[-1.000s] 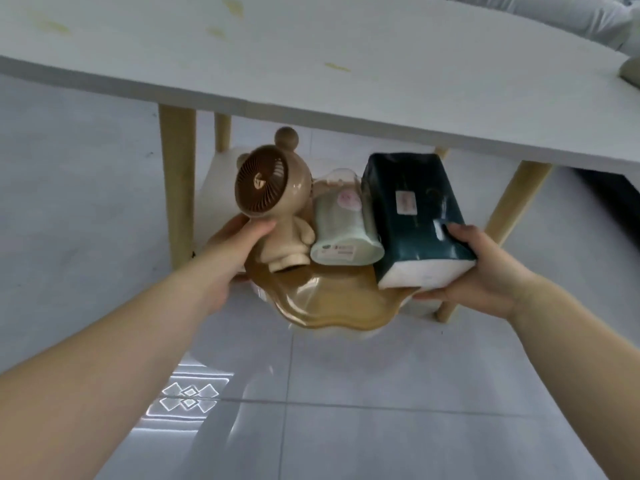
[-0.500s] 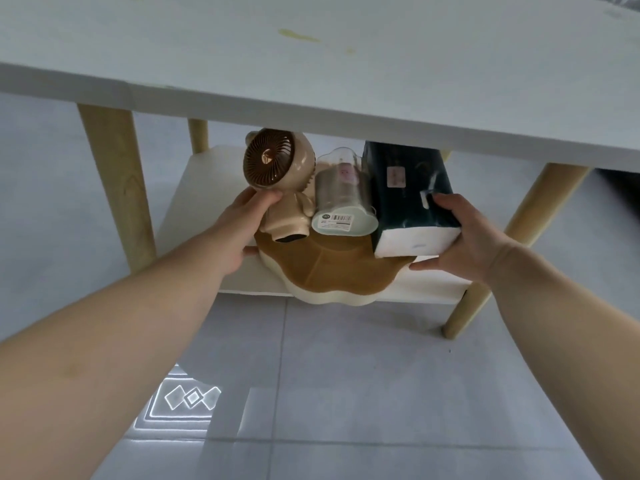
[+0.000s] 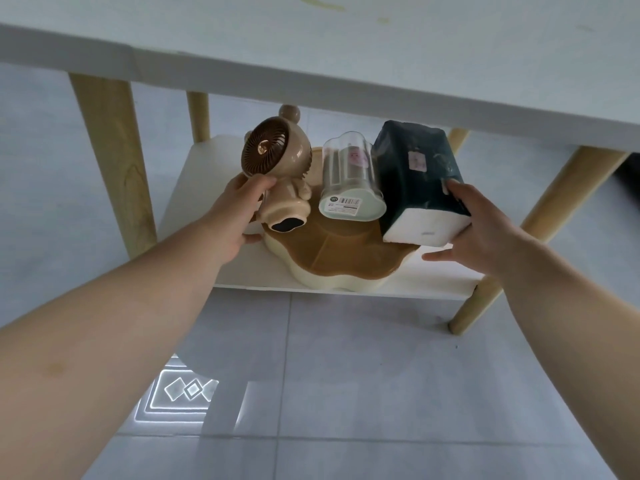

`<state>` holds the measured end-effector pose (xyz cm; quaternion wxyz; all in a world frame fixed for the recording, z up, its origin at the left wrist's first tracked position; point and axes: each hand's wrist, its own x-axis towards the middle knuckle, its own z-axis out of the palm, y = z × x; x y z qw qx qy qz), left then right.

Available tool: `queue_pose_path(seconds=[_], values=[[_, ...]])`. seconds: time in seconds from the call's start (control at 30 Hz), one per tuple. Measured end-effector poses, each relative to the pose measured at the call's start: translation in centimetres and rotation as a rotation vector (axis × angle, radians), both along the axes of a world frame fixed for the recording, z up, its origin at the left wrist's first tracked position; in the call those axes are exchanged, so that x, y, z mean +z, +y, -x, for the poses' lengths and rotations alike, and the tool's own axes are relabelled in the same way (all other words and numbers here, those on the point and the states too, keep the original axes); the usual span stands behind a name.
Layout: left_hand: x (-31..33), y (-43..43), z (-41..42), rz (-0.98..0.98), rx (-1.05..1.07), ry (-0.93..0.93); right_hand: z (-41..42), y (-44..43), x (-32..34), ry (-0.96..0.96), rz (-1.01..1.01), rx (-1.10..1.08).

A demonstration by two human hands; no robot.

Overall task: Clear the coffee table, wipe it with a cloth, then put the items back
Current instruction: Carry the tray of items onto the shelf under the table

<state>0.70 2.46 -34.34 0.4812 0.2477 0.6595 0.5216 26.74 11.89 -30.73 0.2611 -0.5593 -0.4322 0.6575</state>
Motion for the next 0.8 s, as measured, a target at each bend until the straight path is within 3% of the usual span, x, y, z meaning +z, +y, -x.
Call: queue_pose_path(seconds=[0.4,0.6,0.8], values=[[0.5,-0.4,0.0,0.023,0.037,0.110,-0.4,-0.6,0.3,-0.124,-0.055,-0.069],[0.3,-1.0,-0.1,0.028,0.081,0.123,0.9,-1.6,1.8,-0.153,-0.269,-0.205],[0.1,-2.0,-1.1,0.015,0.107,0.421,1.5,-2.3,2.2,-0.329,-0.565,-0.171]])
